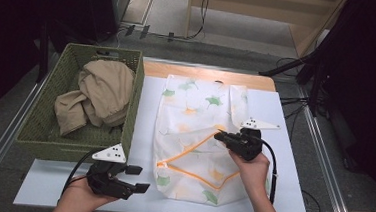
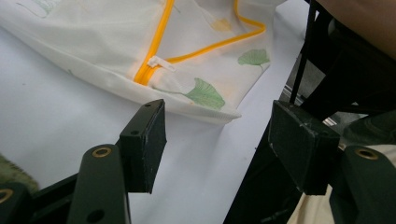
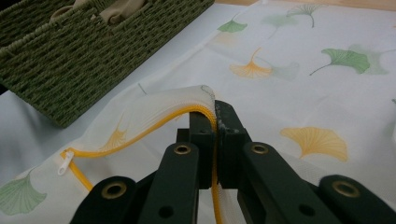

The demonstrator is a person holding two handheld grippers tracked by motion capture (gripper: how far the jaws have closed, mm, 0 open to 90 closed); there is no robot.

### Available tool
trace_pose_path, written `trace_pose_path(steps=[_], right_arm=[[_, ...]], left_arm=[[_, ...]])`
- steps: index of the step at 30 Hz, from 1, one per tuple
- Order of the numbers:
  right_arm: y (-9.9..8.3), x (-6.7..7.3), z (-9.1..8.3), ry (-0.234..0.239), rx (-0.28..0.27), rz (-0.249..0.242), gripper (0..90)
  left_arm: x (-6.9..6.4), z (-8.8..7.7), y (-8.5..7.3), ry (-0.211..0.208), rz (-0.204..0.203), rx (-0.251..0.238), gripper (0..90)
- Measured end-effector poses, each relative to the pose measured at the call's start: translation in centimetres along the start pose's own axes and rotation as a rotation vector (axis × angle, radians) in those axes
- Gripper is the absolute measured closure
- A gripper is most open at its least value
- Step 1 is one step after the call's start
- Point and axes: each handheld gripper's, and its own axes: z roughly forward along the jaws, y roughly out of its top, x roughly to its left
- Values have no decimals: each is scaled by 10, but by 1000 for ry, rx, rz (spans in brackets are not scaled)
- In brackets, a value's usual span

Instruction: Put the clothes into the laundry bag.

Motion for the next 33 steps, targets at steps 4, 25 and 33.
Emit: trace_pose_path(steps=[4,25,33], right_arm=[[0,-1,2,-1,6,3,879],[-1,0,5,21,34,11,879],[-1,1,6,23,39,5,879]], left_arm=[[-1,-12,4,18,8,13,366],[24,-66,47,61,-9,-6,319],[44,-82,61,105,-30,0,294]])
